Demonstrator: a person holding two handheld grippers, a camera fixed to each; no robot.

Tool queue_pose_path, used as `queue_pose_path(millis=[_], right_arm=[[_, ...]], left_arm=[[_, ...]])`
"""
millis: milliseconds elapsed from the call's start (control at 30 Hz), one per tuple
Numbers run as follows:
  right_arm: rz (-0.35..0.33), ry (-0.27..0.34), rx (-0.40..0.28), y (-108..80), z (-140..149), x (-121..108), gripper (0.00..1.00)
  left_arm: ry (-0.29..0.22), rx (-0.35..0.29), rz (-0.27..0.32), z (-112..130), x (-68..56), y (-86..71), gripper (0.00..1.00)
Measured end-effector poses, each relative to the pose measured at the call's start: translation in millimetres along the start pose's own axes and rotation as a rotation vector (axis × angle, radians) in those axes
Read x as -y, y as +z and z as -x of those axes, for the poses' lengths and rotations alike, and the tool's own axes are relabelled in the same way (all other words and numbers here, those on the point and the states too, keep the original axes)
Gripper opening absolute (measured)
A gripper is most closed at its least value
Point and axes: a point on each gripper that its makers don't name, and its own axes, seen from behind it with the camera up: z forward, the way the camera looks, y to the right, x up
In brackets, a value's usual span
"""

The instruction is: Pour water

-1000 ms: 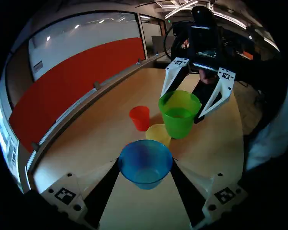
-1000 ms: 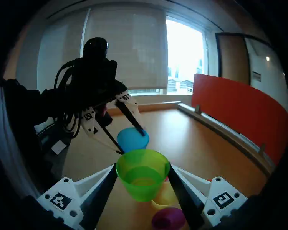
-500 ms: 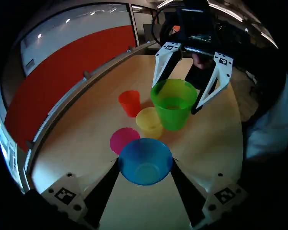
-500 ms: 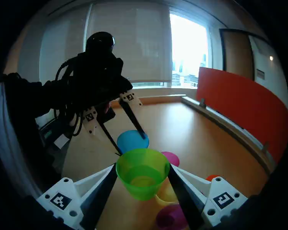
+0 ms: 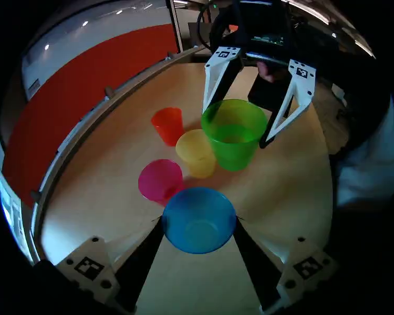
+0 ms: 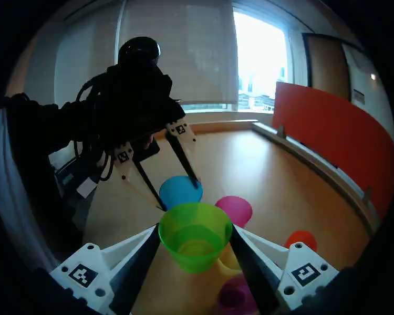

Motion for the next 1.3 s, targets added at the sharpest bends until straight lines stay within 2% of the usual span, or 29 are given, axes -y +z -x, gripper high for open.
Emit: queue_pose_path(millis=[567, 1300], right_arm=[[-0.033, -0.008, 0.055, 12.3, 22.1, 6.7, 0.93], [-0.052, -0.012, 0.105, 20.2, 48.3, 10.5, 0.93]], left_arm=[[0.005, 0.054, 0.032, 19.6, -6.4, 13.4, 0.9], [0.008, 0.054, 0.051, 20.3, -7.3, 25.7, 0.9]])
